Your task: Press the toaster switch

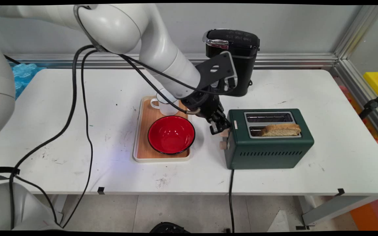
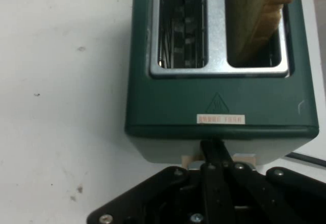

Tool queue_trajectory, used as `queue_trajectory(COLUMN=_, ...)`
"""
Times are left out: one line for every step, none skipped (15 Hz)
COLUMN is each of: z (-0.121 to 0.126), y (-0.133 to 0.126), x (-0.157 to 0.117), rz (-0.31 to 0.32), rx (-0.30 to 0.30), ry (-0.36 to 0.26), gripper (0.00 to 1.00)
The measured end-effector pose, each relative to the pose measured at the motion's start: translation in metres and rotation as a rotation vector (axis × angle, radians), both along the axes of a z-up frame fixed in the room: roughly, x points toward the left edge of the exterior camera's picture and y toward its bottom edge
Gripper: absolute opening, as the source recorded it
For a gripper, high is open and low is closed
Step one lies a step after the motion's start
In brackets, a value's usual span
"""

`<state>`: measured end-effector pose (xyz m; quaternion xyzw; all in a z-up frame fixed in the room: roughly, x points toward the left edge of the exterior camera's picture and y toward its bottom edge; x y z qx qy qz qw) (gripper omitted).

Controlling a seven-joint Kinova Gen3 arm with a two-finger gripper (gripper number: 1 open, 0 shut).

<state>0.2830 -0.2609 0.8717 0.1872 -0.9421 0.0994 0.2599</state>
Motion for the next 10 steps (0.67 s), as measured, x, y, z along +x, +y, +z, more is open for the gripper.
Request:
queue_trajectory(z=-0.003, y=0.0, x=-0.001, rz=-0.001, rx=0.001, ry=-0.002, gripper=0.0)
queue_trajectory(z=-0.005, y=0.0, x=-0.001, rz=-0.002, rx=0.002, ry=-0.004, gripper=0.0)
queue_trajectory(z=-0.007, y=0.0, x=-0.002, rz=-0.003, rx=0.003, ry=-0.006, gripper=0.0)
queue_trajectory(z=-0.008, y=0.001, x=-0.002, rz=-0.003, rx=0.004, ry=-0.007, gripper=0.0)
queue_trajectory(z=-0.01, y=0.001, x=-0.002, rz=-0.004, rx=0.005, ry=-0.009, gripper=0.0)
queue_trajectory(z=-0.012, y=0.001, x=-0.002, rz=-0.004, rx=0.006, ry=-0.011, gripper=0.0)
queue_trajectory(z=-0.014, y=0.001, x=-0.002, rz=-0.005, rx=0.007, ry=-0.014, gripper=0.0)
queue_trajectory(z=-0.016, y=0.001, x=-0.002, rz=-0.005, rx=0.009, ry=-0.017, gripper=0.0)
queue_trajectory(z=-0.019, y=0.002, x=-0.001, rz=-0.005, rx=0.01, ry=-0.021, gripper=0.0)
queue_trajectory(z=-0.021, y=0.002, x=0.0, rz=-0.005, rx=0.012, ry=-0.023, gripper=0.0)
